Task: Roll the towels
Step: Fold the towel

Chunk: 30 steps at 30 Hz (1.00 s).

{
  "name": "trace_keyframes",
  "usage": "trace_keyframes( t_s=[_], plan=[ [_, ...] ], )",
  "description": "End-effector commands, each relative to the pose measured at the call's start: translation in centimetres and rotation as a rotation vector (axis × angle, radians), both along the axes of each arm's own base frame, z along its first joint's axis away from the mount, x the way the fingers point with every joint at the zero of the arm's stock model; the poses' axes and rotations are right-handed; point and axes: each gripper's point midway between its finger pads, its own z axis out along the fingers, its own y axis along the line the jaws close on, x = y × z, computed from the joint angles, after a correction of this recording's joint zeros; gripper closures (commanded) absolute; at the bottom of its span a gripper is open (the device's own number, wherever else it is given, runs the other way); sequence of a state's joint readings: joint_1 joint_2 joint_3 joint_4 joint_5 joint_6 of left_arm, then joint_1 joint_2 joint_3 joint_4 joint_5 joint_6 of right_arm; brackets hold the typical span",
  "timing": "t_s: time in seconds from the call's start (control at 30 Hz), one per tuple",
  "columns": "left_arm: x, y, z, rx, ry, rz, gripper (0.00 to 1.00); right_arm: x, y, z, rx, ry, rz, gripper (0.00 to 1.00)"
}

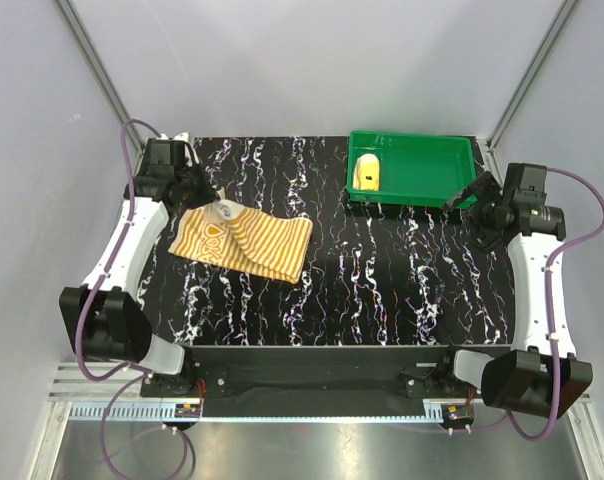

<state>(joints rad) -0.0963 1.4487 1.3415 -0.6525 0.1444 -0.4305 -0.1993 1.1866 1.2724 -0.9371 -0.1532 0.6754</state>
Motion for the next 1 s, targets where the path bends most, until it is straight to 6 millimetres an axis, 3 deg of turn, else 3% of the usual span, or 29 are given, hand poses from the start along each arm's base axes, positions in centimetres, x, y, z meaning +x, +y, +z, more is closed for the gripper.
trace_keyframes(
  t_s=[0.0,0.2,0.33,0.47,0.63,0.77,0.9,0.97],
  plan=[
    [0.5,0.0,2.5,0.020,-0.070,-0.095,1.00,0.8,0.1,0.2,-0.003,-0.036,0.032,0.00],
    [-1.2,4.0,2.7,0.164,-0.073,0.004,1.00,1.0,0.7,-0.9,0.017,-0.029,0.076,0.00],
    [-2.4,6.1,1.1,0.212,-0.053,0.038,1.00,1.7,3.2,-0.6,0.085,-0.124,0.222,0.00],
    [-2.4,6.3,0.9,0.219,-0.068,0.037,1.00,1.5,6.5,-2.5,0.112,-0.099,0.353,0.00],
    [-0.8,7.3,1.6,0.226,-0.106,0.057,1.00,0.5,11.0,-5.3,0.156,-0.025,0.448,0.00],
    [1.2,6.9,1.7,0.211,-0.092,0.025,1.00,0.1,11.4,-6.9,0.167,0.006,0.447,0.00],
    [2.8,5.8,3.7,0.183,-0.138,-0.036,0.99,0.1,11.0,-7.0,0.140,0.012,0.454,0.00],
    [2.8,6.5,4.6,0.220,-0.172,-0.022,0.99,0.1,10.9,-7.1,0.133,0.015,0.453,0.00]
  ],
)
